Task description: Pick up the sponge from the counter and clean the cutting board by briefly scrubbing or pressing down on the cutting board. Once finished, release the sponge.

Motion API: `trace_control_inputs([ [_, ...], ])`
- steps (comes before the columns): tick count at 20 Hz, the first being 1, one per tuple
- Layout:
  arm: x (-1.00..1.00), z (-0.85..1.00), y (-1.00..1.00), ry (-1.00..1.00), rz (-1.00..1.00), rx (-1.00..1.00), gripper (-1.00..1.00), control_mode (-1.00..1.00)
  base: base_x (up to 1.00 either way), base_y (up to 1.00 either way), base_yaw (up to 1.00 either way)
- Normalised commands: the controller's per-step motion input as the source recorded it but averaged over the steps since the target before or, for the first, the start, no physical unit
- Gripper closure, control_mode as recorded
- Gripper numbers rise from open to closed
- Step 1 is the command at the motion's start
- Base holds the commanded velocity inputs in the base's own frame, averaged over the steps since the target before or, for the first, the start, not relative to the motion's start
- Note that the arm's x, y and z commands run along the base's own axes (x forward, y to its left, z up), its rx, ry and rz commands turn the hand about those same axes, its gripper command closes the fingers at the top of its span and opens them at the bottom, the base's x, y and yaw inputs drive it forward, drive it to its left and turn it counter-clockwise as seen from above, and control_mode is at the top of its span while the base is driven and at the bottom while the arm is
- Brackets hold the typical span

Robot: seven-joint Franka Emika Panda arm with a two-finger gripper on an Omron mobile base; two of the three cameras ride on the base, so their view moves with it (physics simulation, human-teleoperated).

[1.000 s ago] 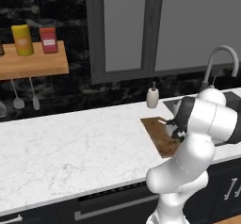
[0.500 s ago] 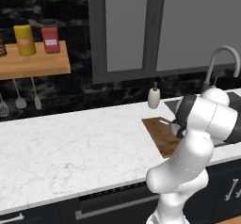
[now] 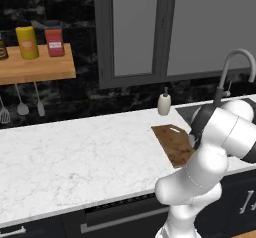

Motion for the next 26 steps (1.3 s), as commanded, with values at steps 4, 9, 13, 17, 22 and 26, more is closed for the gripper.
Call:
trace_control_inputs([
  [4, -1.0, -0.24, -0.03, 0.0, 0.09, 0.0, 1.0, -1.0, 0.0, 0.0, 0.0],
  [9, -0.32, 0.96, -0.14, -0.16, 0.11, 0.34, 1.0, -1.0, 0.0, 0.0, 0.0],
  [13, 0.14, 1.0, 0.17, -0.23, 0.19, 0.51, 1.0, -1.0, 0.0, 0.0, 0.0],
  [17, 0.46, 1.0, 0.02, -0.12, 0.21, 0.38, 1.0, -1.0, 0.0, 0.0, 0.0],
  [22, 0.25, 0.6, 0.32, 0.05, 0.11, 0.41, 1.0, -1.0, 0.0, 0.0, 0.0],
  [26, 0.07, 0.0, 0.63, 0.04, 0.0, 0.15, 1.0, -1.0, 0.0, 0.0, 0.0],
])
